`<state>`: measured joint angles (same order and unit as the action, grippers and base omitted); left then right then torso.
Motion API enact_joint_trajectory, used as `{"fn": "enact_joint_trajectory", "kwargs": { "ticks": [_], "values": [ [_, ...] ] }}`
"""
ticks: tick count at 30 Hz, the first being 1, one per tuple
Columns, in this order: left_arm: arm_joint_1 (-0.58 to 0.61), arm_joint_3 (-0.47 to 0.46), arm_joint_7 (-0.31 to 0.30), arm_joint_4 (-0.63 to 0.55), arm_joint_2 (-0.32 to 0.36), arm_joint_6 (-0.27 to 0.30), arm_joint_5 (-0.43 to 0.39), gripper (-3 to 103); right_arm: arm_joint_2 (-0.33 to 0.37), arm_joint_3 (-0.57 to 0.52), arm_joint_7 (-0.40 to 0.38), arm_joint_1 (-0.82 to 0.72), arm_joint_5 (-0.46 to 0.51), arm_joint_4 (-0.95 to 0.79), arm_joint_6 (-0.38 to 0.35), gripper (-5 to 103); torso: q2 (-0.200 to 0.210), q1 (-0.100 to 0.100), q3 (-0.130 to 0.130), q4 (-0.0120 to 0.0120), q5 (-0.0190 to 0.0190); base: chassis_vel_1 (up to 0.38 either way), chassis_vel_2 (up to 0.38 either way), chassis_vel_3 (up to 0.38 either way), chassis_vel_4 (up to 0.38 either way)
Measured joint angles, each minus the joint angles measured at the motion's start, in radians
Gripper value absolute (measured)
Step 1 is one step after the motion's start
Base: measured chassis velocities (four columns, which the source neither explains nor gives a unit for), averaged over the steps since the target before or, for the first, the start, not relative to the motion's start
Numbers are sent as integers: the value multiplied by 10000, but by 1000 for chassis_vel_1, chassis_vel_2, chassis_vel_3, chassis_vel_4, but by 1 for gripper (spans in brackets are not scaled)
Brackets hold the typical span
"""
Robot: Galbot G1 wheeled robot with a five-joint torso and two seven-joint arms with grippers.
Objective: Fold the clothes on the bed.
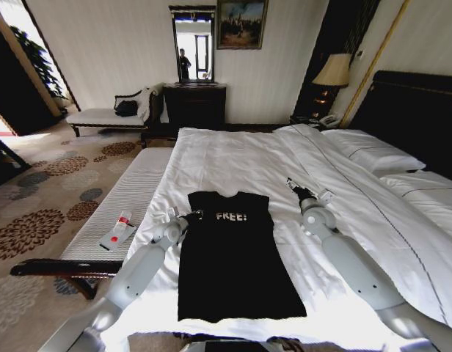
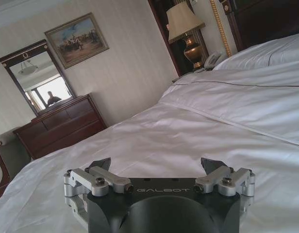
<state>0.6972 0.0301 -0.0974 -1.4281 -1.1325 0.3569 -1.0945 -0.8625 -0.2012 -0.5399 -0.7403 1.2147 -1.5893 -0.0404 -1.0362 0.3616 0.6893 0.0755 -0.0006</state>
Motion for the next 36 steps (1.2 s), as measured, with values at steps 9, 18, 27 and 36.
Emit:
{"fn": "enact_joint_trajectory", "kwargs": {
  "ticks": [9, 18, 27, 36],
  "values": [
    [266, 302, 102, -643, 393, 60, 289, 1, -40, 23, -3, 13, -14, -18, 10, 100, 0, 0, 0, 0, 0, 0, 0, 0, 0],
    [254, 601, -412, -627, 578, 48, 594, 7, -48, 62, -6, 27, -37, -13, 10, 100, 0, 0, 0, 0, 0, 0, 0, 0, 0],
    [786, -226, -762, -1459, 927, 47, 226, 39, 9, -3, -18, -209, -70, -148, 23, 100, 0, 1, 1, 2, 0, 0, 0, 0, 0],
    [1919, -2843, -1436, -4589, 1850, 189, -1239, 72, 262, 57, -185, -141, 272, -90, -56, 100, 0, -1, 0, -1, -2, 0, 0, 0, 0]
  ]
}}
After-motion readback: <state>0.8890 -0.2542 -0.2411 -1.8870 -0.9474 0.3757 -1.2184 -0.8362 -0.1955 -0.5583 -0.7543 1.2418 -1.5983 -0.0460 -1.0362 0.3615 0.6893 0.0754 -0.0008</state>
